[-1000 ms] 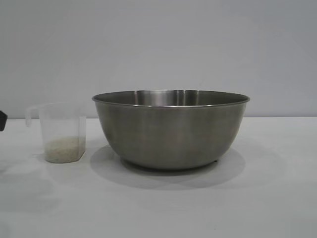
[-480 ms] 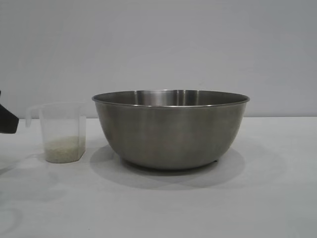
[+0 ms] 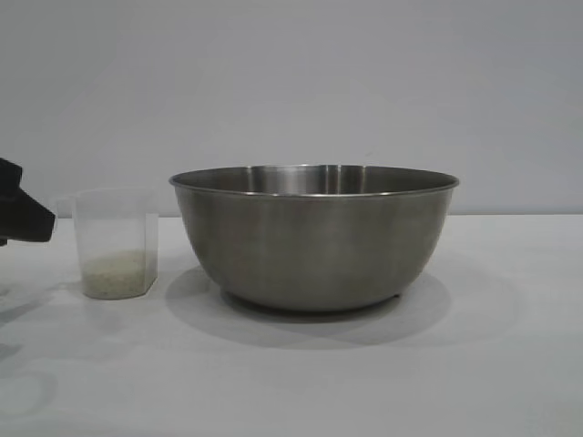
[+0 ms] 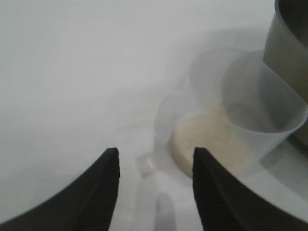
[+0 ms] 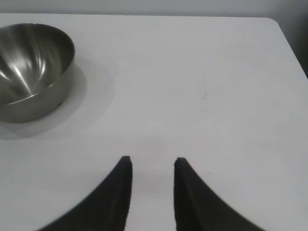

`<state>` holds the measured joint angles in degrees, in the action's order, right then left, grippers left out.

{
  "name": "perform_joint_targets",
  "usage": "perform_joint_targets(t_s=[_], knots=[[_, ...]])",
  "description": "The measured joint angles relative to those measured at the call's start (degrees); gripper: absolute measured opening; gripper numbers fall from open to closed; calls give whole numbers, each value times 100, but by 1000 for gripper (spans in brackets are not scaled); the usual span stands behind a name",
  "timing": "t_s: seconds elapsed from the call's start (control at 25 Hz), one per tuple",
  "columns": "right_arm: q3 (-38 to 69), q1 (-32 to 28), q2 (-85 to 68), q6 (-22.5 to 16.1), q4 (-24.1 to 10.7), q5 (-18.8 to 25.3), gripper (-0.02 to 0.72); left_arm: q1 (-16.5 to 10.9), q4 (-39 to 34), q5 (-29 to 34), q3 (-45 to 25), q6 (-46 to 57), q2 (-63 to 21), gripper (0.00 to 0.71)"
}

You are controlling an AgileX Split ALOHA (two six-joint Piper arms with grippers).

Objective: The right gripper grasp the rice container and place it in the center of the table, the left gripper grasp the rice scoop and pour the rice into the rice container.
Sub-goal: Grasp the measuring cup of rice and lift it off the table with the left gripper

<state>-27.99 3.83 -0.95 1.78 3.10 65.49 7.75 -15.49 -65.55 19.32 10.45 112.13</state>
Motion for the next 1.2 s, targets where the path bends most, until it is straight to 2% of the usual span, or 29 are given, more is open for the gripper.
perform_joint_targets(t_s=[0.2,0.24,0.28,0.44,0.56,0.6,1.2], knots=[[0,0,0,0,0,0,216,0,90,0,207,0,43,348],[0,0,0,0,0,0,216,0,90,0,232,0,85,293],[0,0,0,0,0,-10,216,0,90,0,242,0,111,293],[0,0,0,0,0,-10,216,0,90,0,256,0,157,176],[0,0,0,0,0,-10,216,0,90,0,321,0,220,193],[0,0,0,0,0,-10,216,0,90,0,357,0,222,153],[0,0,0,2,0,-10,216,0,-52,0,1122,0,723,167]])
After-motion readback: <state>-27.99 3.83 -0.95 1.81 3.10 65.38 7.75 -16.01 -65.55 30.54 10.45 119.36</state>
